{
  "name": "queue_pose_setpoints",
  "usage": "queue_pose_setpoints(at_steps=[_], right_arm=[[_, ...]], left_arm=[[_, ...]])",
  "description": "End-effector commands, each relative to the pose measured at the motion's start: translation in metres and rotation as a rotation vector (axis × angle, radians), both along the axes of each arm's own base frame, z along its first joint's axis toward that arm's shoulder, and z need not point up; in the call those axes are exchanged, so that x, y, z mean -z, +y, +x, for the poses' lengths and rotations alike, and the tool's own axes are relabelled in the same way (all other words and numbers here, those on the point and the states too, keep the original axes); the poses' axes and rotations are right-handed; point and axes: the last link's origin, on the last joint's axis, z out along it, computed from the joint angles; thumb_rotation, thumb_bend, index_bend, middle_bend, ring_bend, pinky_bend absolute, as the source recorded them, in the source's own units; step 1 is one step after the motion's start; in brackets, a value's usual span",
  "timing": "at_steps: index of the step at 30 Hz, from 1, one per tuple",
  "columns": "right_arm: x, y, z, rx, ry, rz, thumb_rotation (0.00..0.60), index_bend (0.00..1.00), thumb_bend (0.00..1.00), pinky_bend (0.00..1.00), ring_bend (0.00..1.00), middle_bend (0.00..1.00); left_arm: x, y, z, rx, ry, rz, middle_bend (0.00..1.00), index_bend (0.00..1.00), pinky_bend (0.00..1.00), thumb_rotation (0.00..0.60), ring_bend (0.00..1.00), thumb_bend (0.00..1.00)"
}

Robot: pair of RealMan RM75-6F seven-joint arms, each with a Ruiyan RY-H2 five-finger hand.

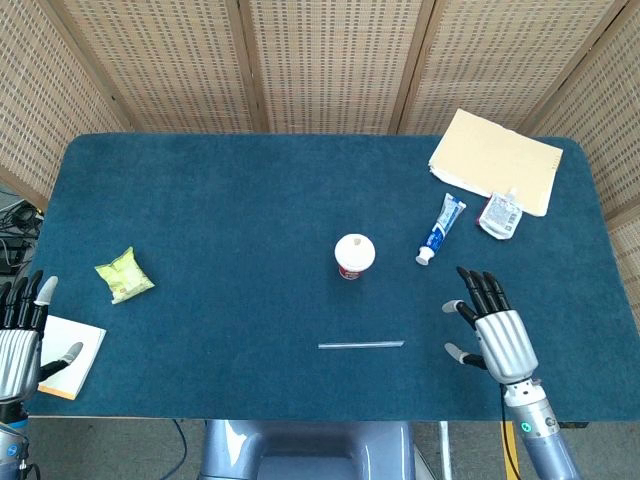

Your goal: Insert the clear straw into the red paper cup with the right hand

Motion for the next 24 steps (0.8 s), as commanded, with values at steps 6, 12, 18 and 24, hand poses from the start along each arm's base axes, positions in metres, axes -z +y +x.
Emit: queue_pose_setpoints(at_steps=[6, 12, 18, 24], right_arm=[[0.034, -0.017, 0.029, 0.017, -0.035, 0.082, 0.6, 0.52, 0.29, 0.0, 0.0, 0.13], [0.052, -0.028, 0.039, 0.051, -0.061, 0.127, 0.6, 0.53, 0.39, 0.0, 0.0, 0.15], [0.068, -0.034, 0.048, 0.076, -0.063, 0.161, 0.6, 0.55, 0.42, 0.0, 0.0, 0.16], [0.092, -0.036, 0.052, 0.116, -0.042, 0.215, 0.6, 0.56, 0.42, 0.0, 0.0, 0.16]], left_arm=[[-0.001, 0.002, -0.003, -0.01, -0.01, -0.005, 0.0, 0.0, 0.0, 0.6, 0.0, 0.0], [-0.003, 0.004, -0.006, -0.021, -0.022, -0.004, 0.0, 0.0, 0.0, 0.6, 0.0, 0.0], [-0.003, 0.008, -0.008, -0.03, -0.027, -0.015, 0.0, 0.0, 0.0, 0.6, 0.0, 0.0], [-0.002, 0.009, -0.011, -0.042, -0.032, -0.021, 0.0, 0.0, 0.0, 0.6, 0.0, 0.0]])
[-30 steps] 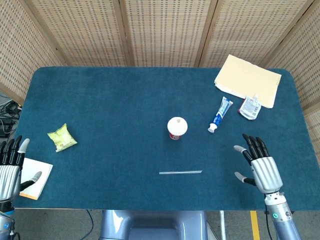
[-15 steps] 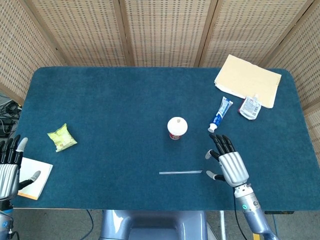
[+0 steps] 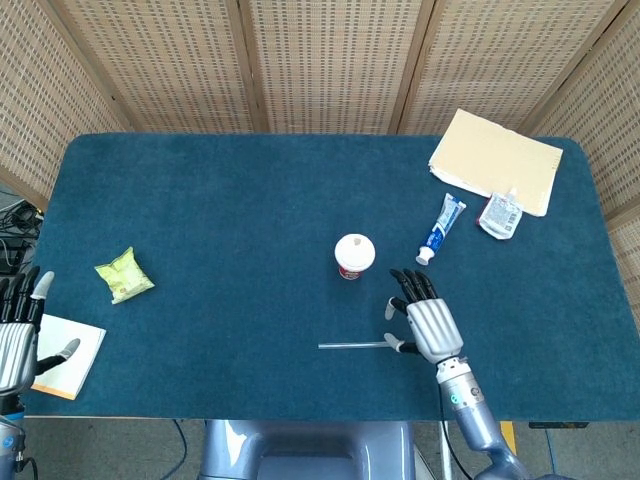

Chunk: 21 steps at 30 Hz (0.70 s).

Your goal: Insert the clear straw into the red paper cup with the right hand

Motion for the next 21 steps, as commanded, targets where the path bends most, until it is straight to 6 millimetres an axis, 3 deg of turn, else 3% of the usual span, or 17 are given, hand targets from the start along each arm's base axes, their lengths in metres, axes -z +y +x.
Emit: queue_pose_setpoints(at_steps=[1, 21], right_arm=[[0.016, 0.0, 0.001, 0.019, 0.02, 0.037, 0.6, 0.56, 0.42, 0.0, 0.0, 0.16], [0.044, 0.004, 0.002, 0.032, 0.002, 0.097, 0.6, 0.55, 0.46, 0.0, 0.0, 0.16]], left_arm=[[-0.001, 0.0, -0.001, -0.003, -0.002, 0.002, 0.0, 0.0, 0.0, 0.6, 0.0, 0.0], [-0.003, 0.0, -0.002, -0.003, -0.01, 0.008, 0.0, 0.0, 0.0, 0.6, 0.0, 0.0]])
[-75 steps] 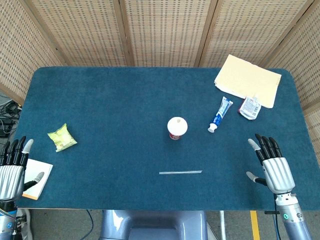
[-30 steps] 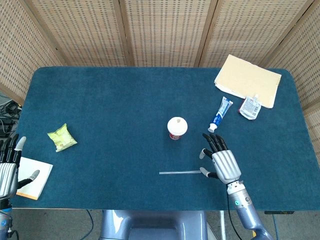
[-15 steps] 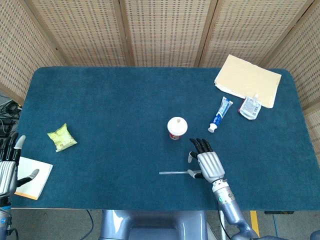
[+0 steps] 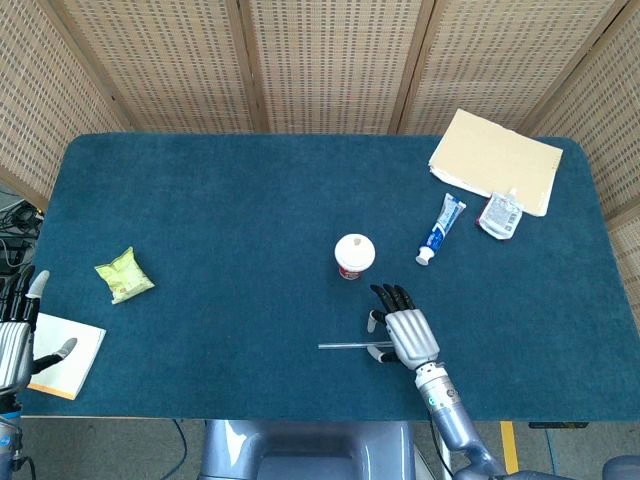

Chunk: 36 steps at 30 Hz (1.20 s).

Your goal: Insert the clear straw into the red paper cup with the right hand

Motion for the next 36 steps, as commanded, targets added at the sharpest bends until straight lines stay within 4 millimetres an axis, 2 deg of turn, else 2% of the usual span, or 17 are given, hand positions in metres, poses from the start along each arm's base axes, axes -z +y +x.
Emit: queue_pose_setpoints(at_steps=[1, 13, 36], right_arm=[[0.003, 0.0, 0.0, 0.003, -0.007, 0.006, 0.6, 0.55, 0.46, 0.0, 0.0, 0.16], [0.014, 0.002, -0.004, 0.012, -0.022, 0.034, 0.6, 0.56, 0.46, 0.0, 0.0, 0.16], [0.034, -0.004, 0.01, 0.008, -0.029, 0.078, 0.6, 0.57, 0.46, 0.0, 0.0, 0.17]], left_arm=[[0.0, 0.0, 0.001, 0.002, 0.001, 0.001, 0.0, 0.0, 0.0, 0.6, 0.0, 0.0], [0.0, 0.0, 0.002, 0.005, 0.005, 0.0, 0.0, 0.0, 0.0, 0.6, 0.0, 0.0], [0.002, 0.005, -0.002, -0.01, -0.005, -0.015, 0.0, 0.0, 0.0, 0.6, 0.0, 0.0]])
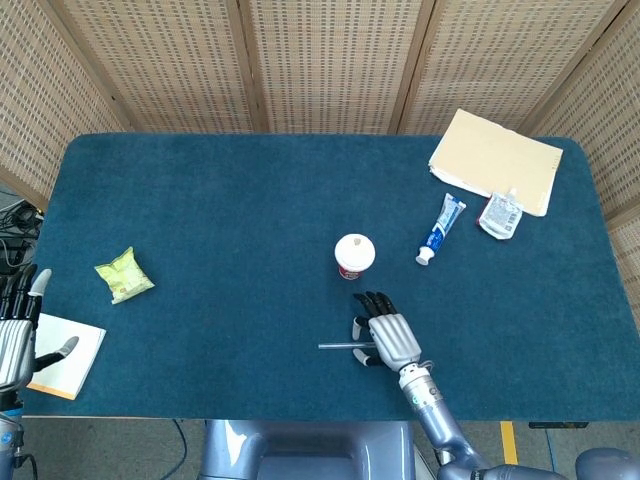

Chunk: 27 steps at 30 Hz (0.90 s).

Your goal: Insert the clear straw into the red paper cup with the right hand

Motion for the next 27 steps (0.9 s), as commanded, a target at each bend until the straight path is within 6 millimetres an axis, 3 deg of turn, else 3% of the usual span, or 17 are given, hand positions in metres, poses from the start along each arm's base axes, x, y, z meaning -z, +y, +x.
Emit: queue_pose_setpoints(at_steps=[1, 21, 27], right_arm=[[0.002, -0.002, 0.001, 0.004, 0.002, 0.005, 0.6, 0.57, 0.46, 0.0, 0.0, 0.17], [0.014, -0.007, 0.001, 0.017, 0.019, 0.041, 0.6, 0.59, 0.47, 0.0, 0.0, 0.19], [0.015, -0.007, 0.001, 0.021, 0.027, 0.051, 0.6, 0.6, 0.52, 0.0, 0.0, 0.2]], left_arm=[[0.001, 0.001, -0.001, -0.004, -0.001, -0.004, 0.0, 0.0, 0.0, 0.6, 0.0, 0.0], [0.003, 0.003, -0.004, -0.016, -0.001, -0.018, 0.0, 0.0, 0.0, 0.6, 0.0, 0.0], [0.003, 0.003, -0.004, -0.016, -0.003, -0.02, 0.0, 0.0, 0.0, 0.6, 0.0, 0.0]])
